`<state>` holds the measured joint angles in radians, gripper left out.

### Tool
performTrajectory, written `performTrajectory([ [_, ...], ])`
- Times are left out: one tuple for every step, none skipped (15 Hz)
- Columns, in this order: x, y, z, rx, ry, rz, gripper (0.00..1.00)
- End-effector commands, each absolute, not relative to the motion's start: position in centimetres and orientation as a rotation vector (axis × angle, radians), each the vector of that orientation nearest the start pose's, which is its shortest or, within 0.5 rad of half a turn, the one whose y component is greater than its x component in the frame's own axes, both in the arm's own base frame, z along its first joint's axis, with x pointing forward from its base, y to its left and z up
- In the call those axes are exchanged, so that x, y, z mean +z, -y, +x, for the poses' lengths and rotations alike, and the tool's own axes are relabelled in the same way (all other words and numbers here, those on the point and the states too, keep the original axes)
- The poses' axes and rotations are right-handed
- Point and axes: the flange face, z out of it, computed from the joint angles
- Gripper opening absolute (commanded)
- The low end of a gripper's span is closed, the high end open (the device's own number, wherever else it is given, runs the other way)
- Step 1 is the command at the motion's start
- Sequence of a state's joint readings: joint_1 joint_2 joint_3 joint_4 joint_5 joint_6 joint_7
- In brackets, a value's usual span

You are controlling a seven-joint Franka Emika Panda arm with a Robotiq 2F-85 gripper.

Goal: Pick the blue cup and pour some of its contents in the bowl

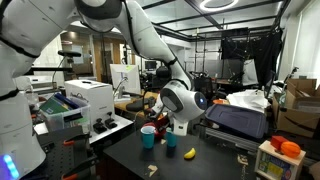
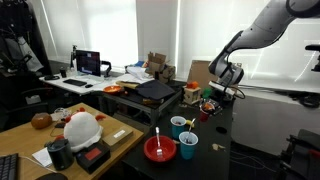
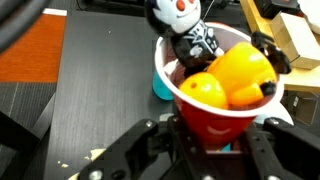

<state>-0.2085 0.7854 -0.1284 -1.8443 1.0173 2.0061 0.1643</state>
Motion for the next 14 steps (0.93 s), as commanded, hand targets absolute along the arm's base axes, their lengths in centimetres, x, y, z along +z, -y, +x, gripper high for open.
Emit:
performTrajectory([
  [11.3,13.1,54.9,0.617,-1.389,-1.933,0.08],
  [11.9,12.8,54.9,0.614,-1.386,-1.933,0.08],
  [12.5,12.5,54.9,0.609,-1.384,-1.935,0.08],
  [13.1,12.1,55.0,0.604,-1.382,-1.938,0.08],
  [13.7,11.8,54.9,0.597,-1.374,-1.943,0.08],
  [14.4,11.5,55.1,0.592,-1.365,-1.947,0.08],
  [14.9,11.1,55.2,0.590,-1.358,-1.953,0.08],
  [15.4,10.6,55.4,0.594,-1.351,-1.959,0.08],
  [15.8,10.1,55.6,0.593,-1.347,-1.964,0.08],
  [16.1,9.5,55.8,0.598,-1.345,-1.970,0.08],
  [16.3,8.9,56.0,0.603,-1.340,-1.975,0.08],
  [16.5,8.3,56.3,0.610,-1.337,-1.982,0.08],
  [16.7,7.6,56.5,0.617,-1.333,-1.989,0.08],
  [16.8,6.9,56.8,0.628,-1.327,-1.999,0.08],
])
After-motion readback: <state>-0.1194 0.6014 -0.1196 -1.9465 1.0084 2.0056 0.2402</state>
